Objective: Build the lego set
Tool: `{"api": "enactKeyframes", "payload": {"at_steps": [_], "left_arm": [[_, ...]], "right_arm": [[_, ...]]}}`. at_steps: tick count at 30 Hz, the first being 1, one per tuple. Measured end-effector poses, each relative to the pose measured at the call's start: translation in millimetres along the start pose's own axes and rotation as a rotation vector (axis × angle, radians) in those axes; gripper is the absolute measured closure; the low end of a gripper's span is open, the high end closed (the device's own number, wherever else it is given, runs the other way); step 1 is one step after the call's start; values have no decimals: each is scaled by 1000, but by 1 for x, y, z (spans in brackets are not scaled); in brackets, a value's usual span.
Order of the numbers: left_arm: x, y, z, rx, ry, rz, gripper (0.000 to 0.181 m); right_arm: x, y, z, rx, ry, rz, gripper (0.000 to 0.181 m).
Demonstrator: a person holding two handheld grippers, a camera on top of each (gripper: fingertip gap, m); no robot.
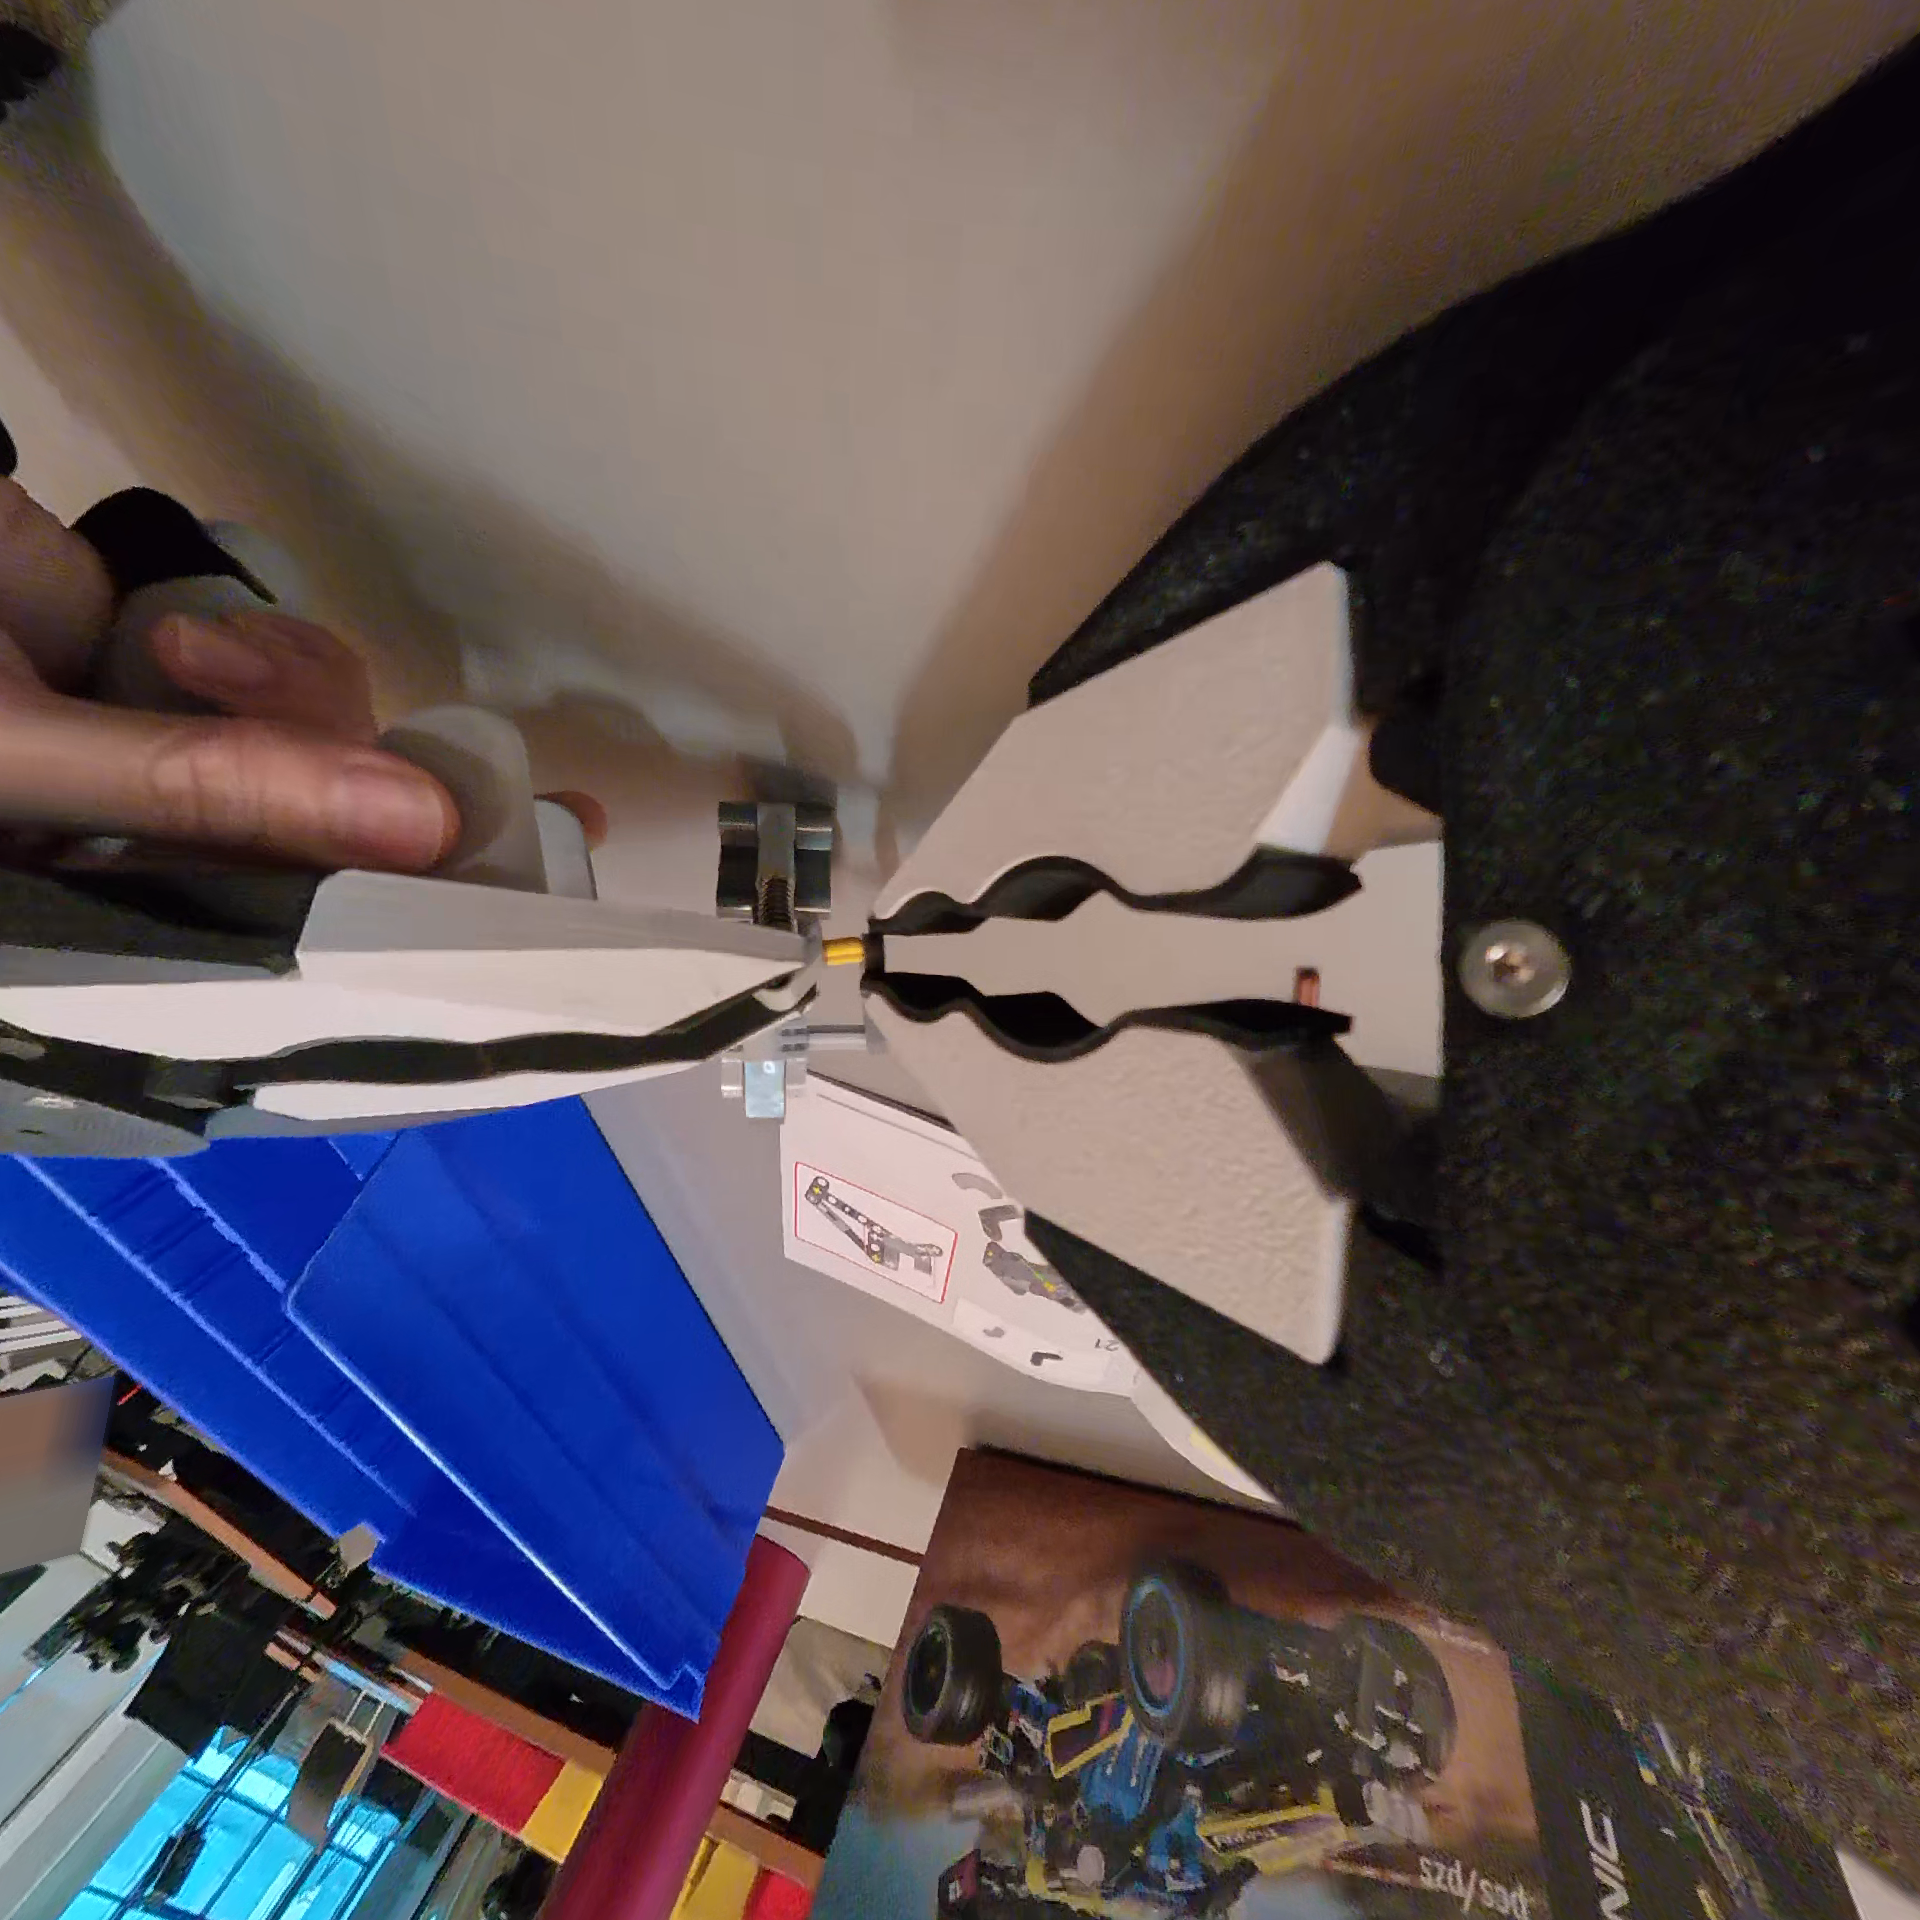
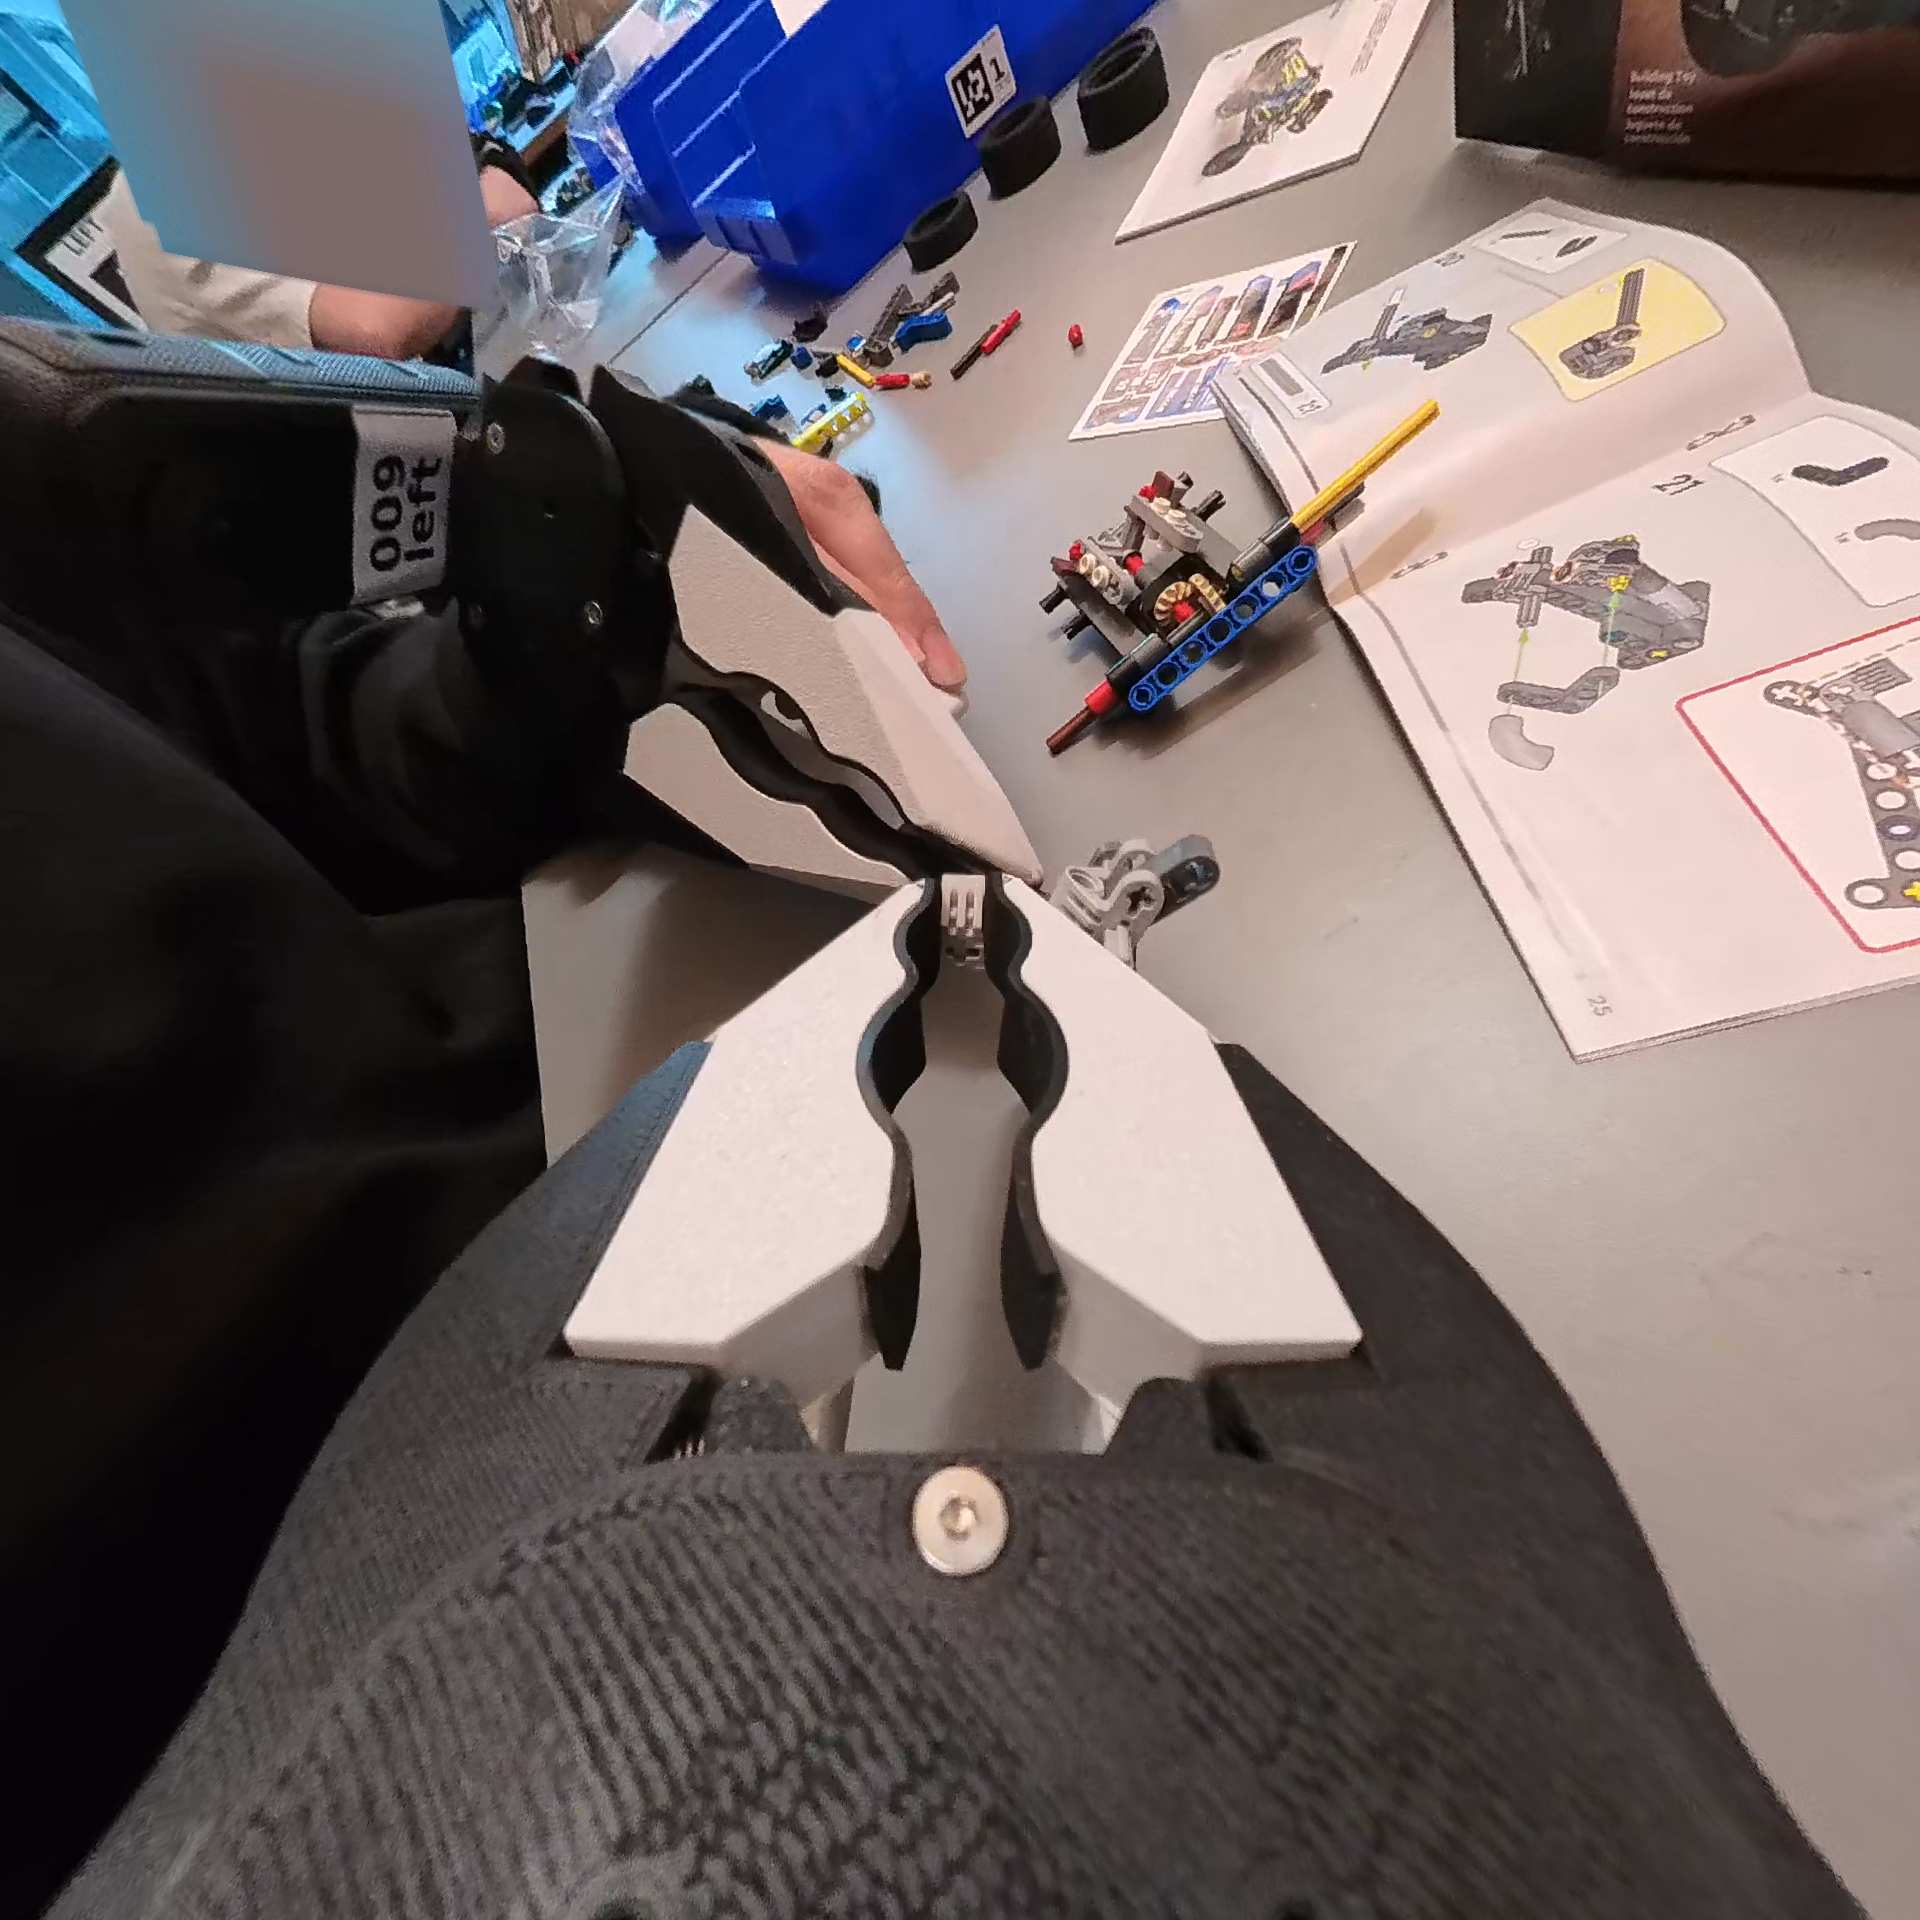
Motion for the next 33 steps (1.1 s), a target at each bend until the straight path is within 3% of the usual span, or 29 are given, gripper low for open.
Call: {"api": "enactKeyframes", "payload": {"at_steps": [13,21,33], "left_arm": [[1,-3,-2,-46,50,-127,177],[-4,-5,-2,-31,46,-66,177],[-2,-5,0,48,43,-30,177]], "right_arm": [[1,2,-3,21,23,-38,175],[-2,5,-8,-5,-13,71,175],[2,3,-3,14,-27,60,175]]}}
Point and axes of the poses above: each gripper's, where its closed fingertips meet, z back along the fingers, y out of its top, x = y × z across the jaws, the point moved 3 cm from there along z, back along the fingers, and after that the axes turned 13 degrees about -z, right-handed, at the moved point
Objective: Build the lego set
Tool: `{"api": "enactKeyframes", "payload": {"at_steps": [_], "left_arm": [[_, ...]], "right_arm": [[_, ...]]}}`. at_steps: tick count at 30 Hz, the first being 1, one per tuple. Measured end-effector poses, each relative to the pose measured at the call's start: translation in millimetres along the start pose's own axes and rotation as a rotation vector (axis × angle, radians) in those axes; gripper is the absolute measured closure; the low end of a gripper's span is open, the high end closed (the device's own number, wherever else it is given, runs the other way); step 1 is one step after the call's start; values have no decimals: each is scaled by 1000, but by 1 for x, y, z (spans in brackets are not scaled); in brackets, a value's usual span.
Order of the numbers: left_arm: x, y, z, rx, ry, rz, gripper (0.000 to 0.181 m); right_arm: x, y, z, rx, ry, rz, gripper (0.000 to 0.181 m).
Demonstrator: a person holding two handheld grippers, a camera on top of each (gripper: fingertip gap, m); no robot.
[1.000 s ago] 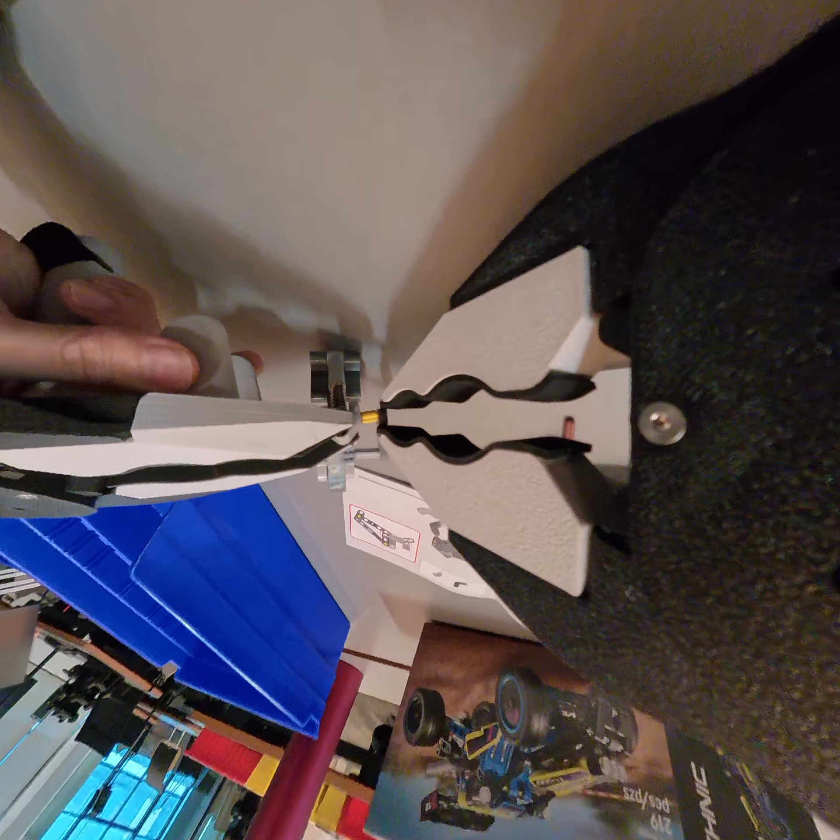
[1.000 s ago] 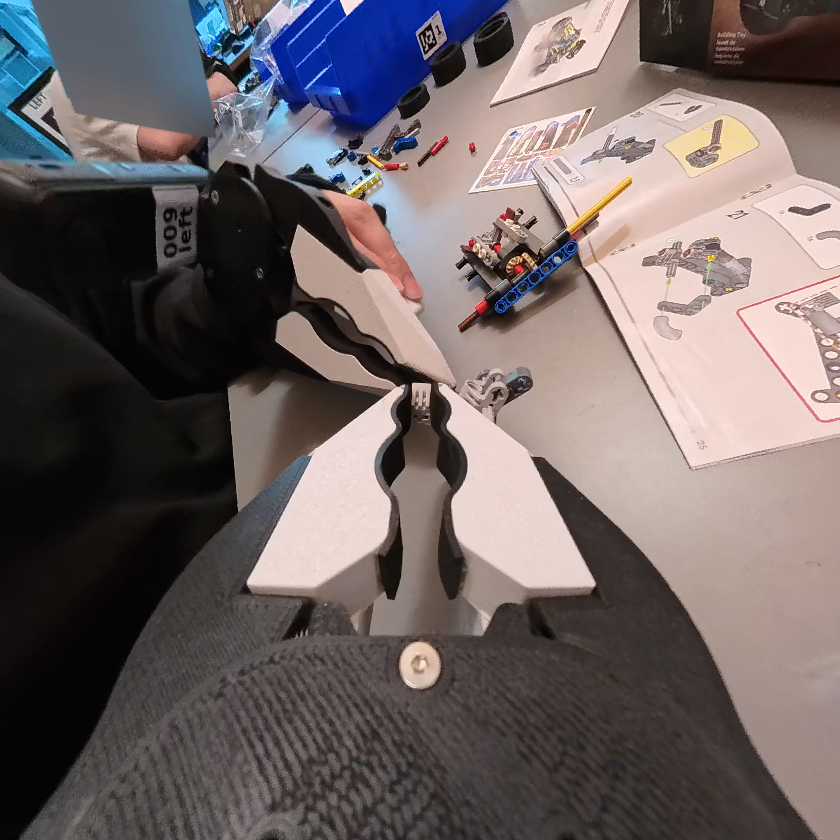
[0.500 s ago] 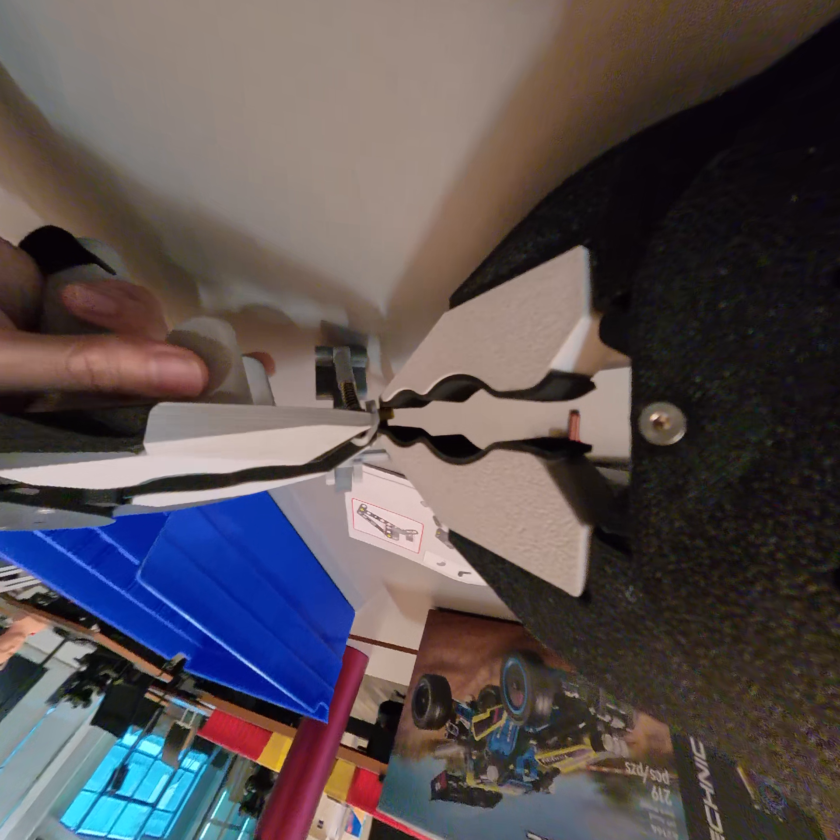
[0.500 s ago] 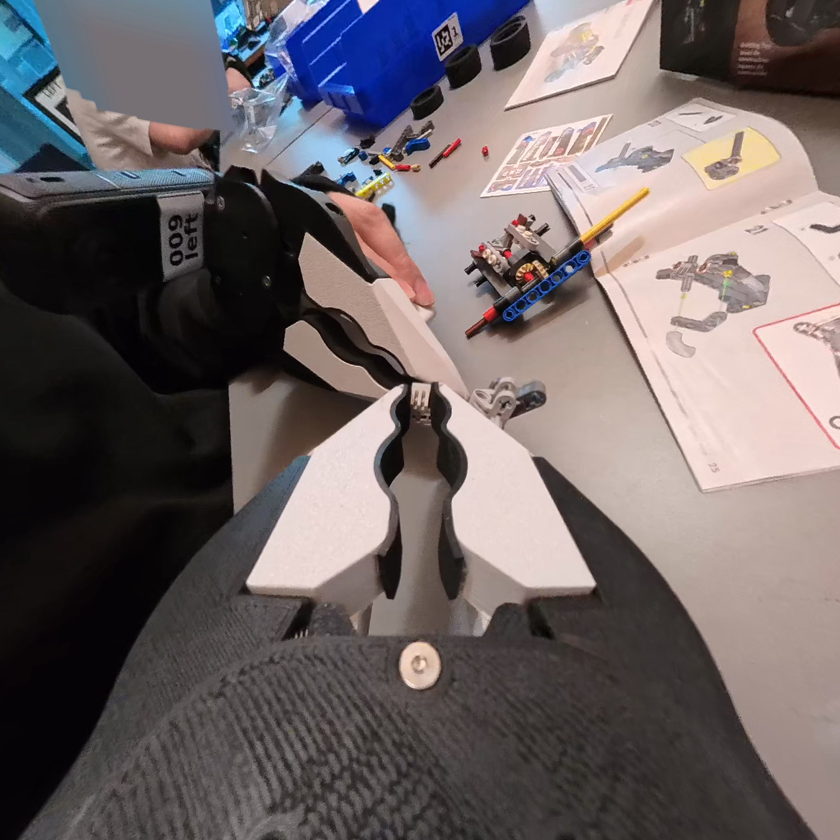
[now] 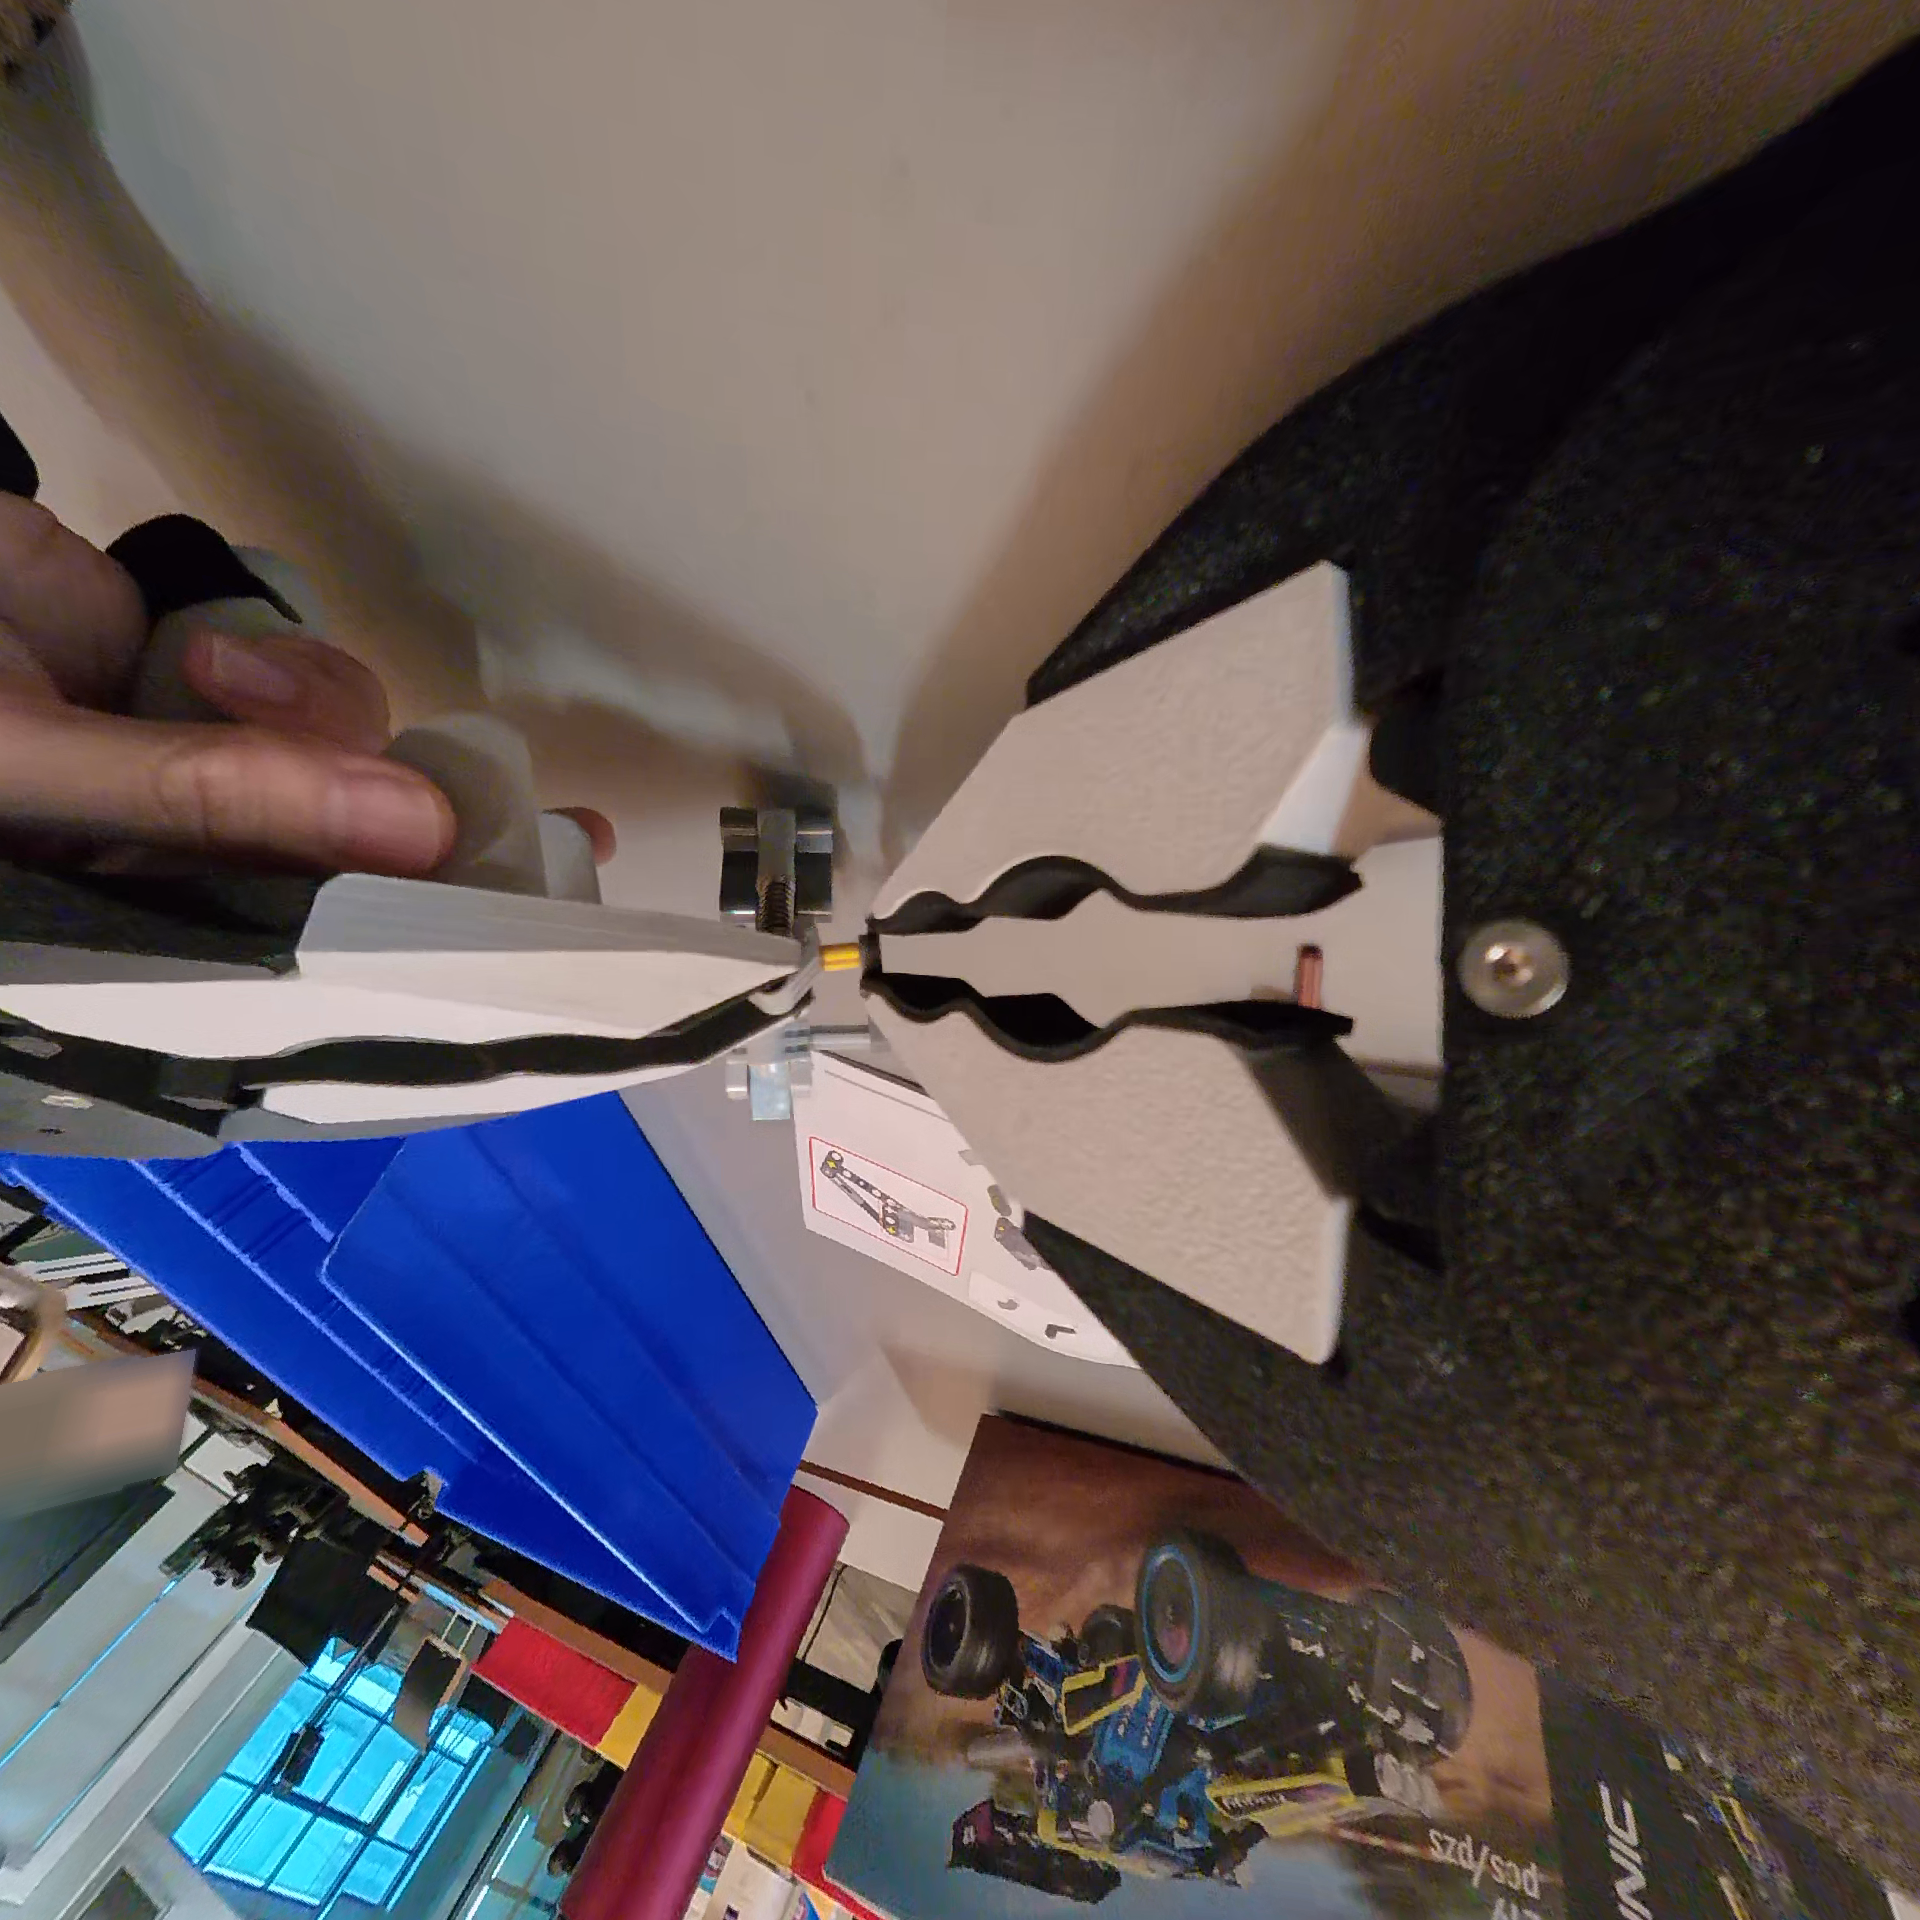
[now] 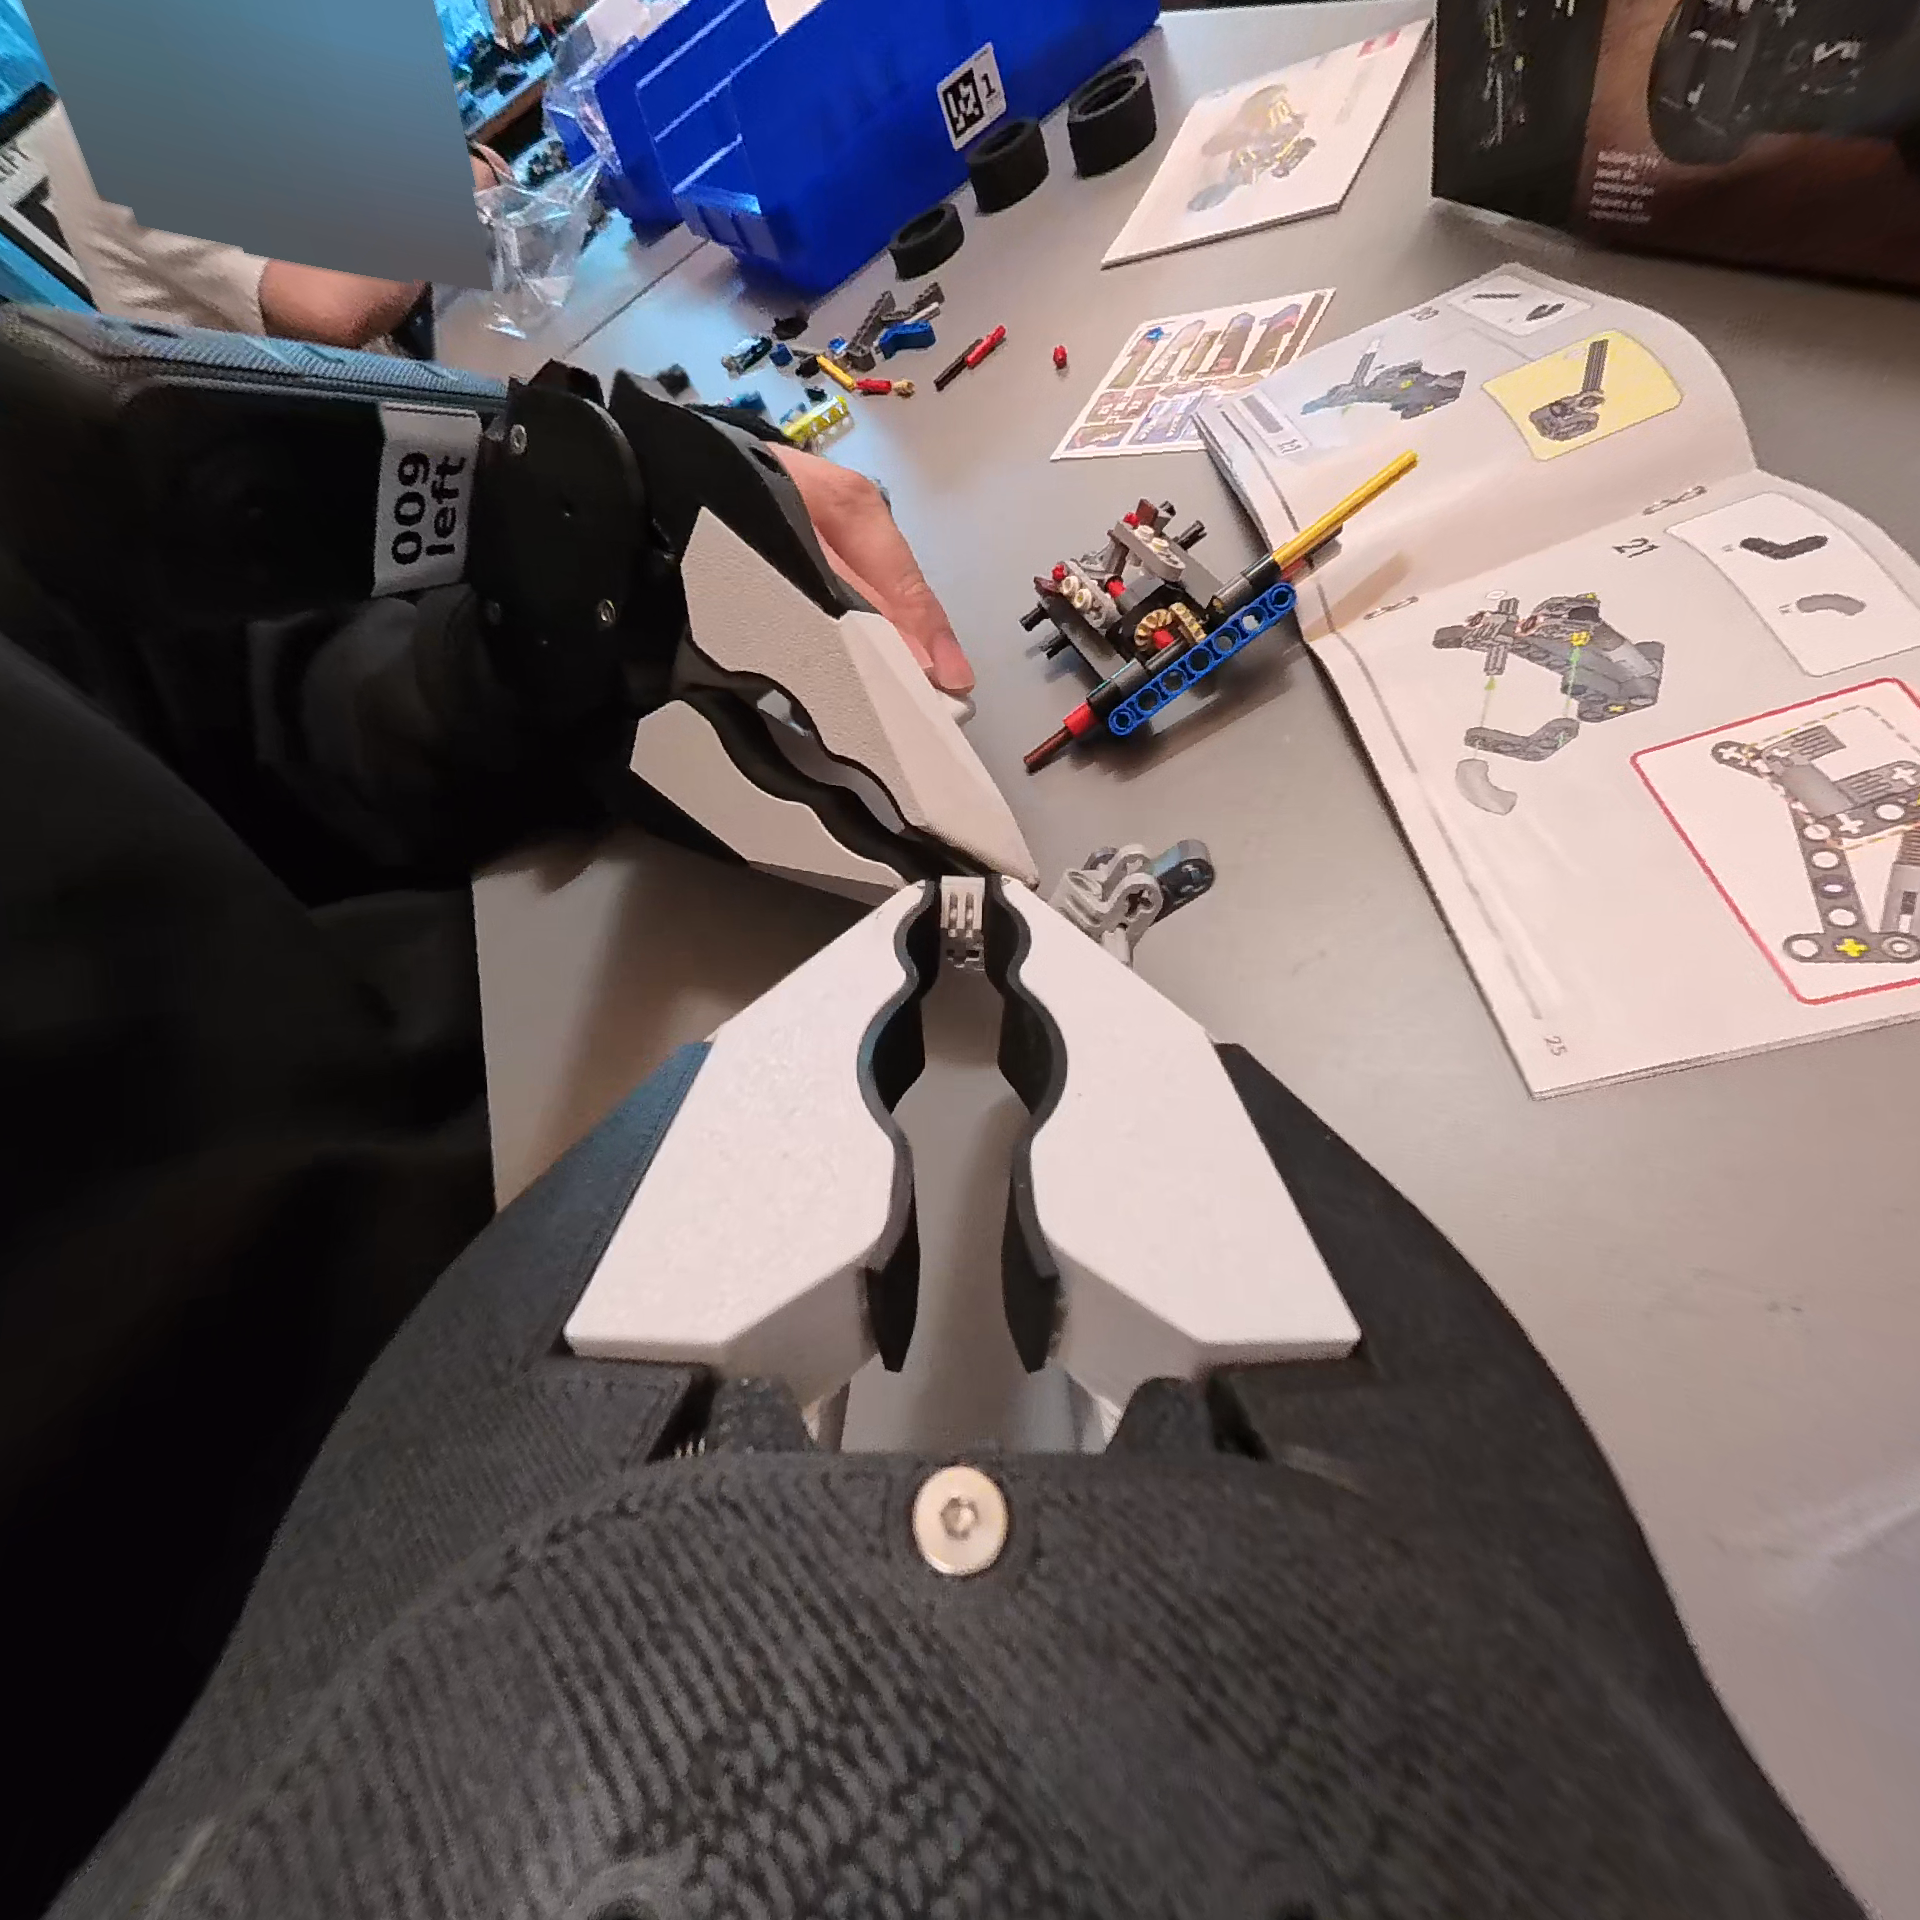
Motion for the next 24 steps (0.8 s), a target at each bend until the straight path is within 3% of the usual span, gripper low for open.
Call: {"api": "enactKeyframes", "payload": {"at_steps": [14,18,24], "left_arm": [[-1,-1,-3,-9,-47,13,177],[0,0,-3,-76,7,-158,177],[-1,0,-3,-40,-34,-64,177]], "right_arm": [[2,1,-1,-44,37,37,175],[3,2,-2,-44,37,14,175],[3,1,0,-39,58,6,175]]}}
Point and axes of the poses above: each gripper's, where its closed fingertips meet, z back along the fingers, y out of its top, x = y × z across the jaws, the point moved 3 cm from there along z, back along the fingers, and after that the axes turned 13 degrees about -z, right-handed, at the moved point
